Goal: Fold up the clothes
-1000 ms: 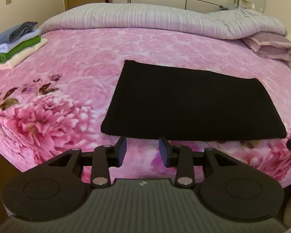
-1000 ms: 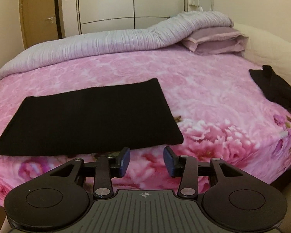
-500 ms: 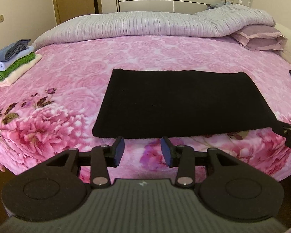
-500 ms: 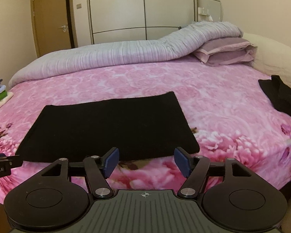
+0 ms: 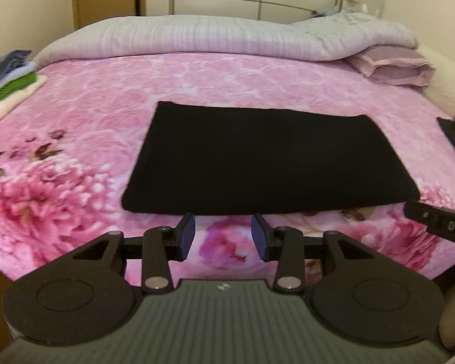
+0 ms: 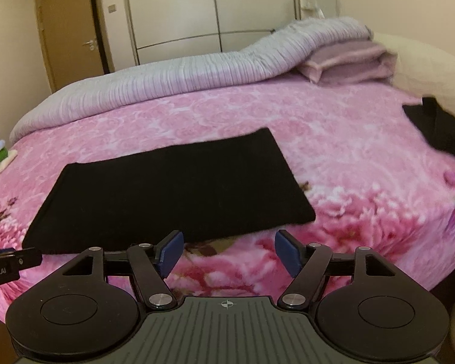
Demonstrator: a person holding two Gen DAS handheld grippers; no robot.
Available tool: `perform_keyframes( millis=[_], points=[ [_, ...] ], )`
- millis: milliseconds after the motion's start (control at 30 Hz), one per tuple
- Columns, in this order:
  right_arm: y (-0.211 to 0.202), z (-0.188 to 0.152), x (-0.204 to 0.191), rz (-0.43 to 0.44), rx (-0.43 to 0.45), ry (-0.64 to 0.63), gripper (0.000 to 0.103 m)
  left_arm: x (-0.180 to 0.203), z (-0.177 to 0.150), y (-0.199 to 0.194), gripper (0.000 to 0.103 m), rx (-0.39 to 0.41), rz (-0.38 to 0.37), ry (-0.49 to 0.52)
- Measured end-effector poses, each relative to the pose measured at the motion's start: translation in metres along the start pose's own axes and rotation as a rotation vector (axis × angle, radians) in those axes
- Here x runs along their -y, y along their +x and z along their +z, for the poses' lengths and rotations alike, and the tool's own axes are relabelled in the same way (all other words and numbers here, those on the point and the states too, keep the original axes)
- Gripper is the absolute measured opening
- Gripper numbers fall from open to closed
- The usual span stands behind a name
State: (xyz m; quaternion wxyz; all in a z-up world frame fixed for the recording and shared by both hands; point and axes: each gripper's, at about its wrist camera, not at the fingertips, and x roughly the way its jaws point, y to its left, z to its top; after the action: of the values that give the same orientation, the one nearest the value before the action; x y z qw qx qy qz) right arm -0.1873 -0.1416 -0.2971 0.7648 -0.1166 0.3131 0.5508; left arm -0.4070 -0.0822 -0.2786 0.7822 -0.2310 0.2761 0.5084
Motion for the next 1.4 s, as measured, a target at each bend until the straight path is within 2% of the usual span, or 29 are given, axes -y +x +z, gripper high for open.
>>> perform_keyframes(
  millis=[67,200,300,367,500,567,633,733,867,967,1067,1200,1300,1400],
  points=[
    [0.006,-0.002,0.01,0.014,-0.01,0.069,0.07,-0.003,-0.001,0.004,0.036,0.007,-0.047,-0.012],
    [0.021,-0.001,0.043,0.051,-0.039,0.279,0.07,-0.007,0.002,0.019,0.019,0.013,-0.152,-0.037],
    [0.029,0.0,0.063,0.121,-0.039,0.406,0.07,-0.002,0.009,0.034,0.018,0.021,-0.202,-0.009],
    [0.033,0.002,0.066,0.185,-0.021,0.425,0.069,0.002,0.016,0.045,0.016,0.033,-0.216,0.014],
    [0.05,0.012,0.061,0.188,-0.017,0.38,0.044,0.01,0.029,0.068,0.016,0.042,-0.234,0.056],
    [0.061,0.016,0.064,0.184,-0.024,0.391,0.037,0.015,0.035,0.082,0.015,0.043,-0.241,0.08],
    [0.07,0.016,0.067,0.184,-0.03,0.408,0.037,0.023,0.038,0.096,0.014,0.036,-0.236,0.116],
    [0.079,0.013,0.071,0.186,-0.036,0.422,0.037,0.037,0.035,0.121,0.012,-0.017,-0.203,0.189],
    [0.086,0.009,0.073,0.19,-0.046,0.427,0.037,0.047,0.027,0.132,0.012,-0.012,-0.159,0.256],
    [0.085,0.011,0.074,0.192,-0.052,0.43,0.037,0.037,0.031,0.122,0.011,-0.002,-0.198,0.191],
    [0.081,0.012,0.077,0.196,-0.05,0.445,0.037,0.024,0.031,0.104,0.011,0.029,-0.272,0.111],
    [0.078,0.007,0.085,0.191,-0.053,0.498,0.037,0.033,0.018,0.121,0.012,-0.012,-0.253,0.188],
    [0.08,-0.001,0.097,0.183,-0.074,0.604,0.038,0.034,0.02,0.117,0.011,0.002,-0.25,0.179],
    [0.08,-0.009,0.116,0.198,-0.074,0.742,0.039,0.03,0.026,0.11,0.011,0.019,-0.288,0.133]
  ],
)
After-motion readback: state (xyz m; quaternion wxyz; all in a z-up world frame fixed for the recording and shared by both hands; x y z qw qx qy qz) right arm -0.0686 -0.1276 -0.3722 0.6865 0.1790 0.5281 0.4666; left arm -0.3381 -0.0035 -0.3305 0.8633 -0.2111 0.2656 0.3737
